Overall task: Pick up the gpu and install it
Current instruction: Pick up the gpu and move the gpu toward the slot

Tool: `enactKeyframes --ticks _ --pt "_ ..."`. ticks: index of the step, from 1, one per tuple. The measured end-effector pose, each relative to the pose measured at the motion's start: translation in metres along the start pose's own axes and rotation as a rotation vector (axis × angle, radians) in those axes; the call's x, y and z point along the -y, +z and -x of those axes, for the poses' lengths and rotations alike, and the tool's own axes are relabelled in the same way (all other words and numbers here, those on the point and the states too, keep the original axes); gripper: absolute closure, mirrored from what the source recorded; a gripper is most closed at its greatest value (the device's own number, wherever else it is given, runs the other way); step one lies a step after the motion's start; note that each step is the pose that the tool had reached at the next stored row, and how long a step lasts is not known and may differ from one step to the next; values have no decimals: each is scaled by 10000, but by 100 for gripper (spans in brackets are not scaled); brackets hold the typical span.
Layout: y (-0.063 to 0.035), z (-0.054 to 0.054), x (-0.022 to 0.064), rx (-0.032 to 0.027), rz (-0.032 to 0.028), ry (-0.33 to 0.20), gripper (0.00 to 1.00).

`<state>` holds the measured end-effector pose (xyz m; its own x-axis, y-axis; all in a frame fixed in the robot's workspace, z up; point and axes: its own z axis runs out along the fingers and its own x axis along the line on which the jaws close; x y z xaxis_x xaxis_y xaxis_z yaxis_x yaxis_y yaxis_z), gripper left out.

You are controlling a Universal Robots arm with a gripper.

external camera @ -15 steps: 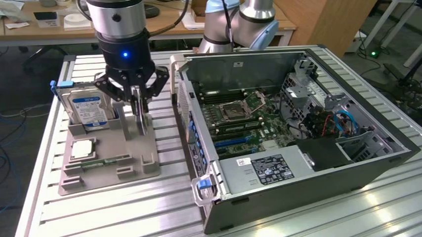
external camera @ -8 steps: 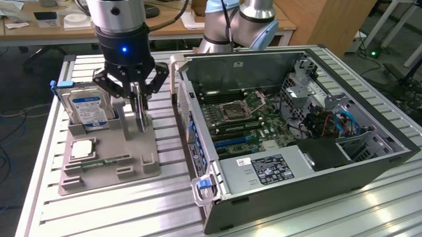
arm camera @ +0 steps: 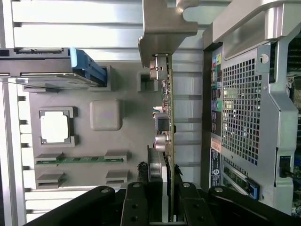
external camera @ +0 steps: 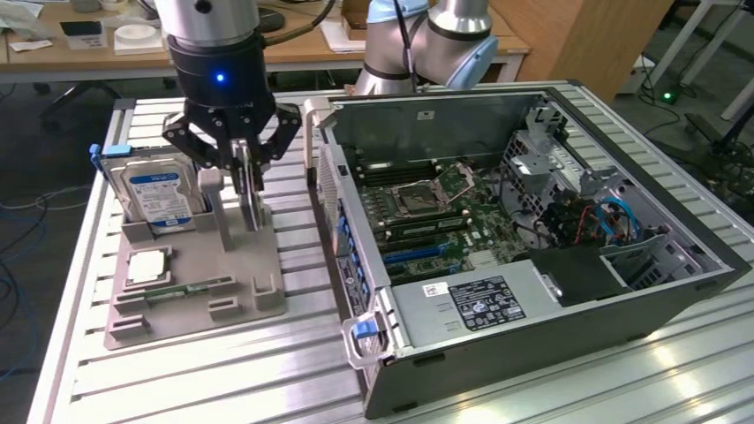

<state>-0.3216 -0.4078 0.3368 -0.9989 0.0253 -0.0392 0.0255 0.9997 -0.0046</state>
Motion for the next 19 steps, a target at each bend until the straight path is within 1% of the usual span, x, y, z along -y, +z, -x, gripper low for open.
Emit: enactKeyframes --ticks 19 --pt "-212 8 1 1 1 0 72"
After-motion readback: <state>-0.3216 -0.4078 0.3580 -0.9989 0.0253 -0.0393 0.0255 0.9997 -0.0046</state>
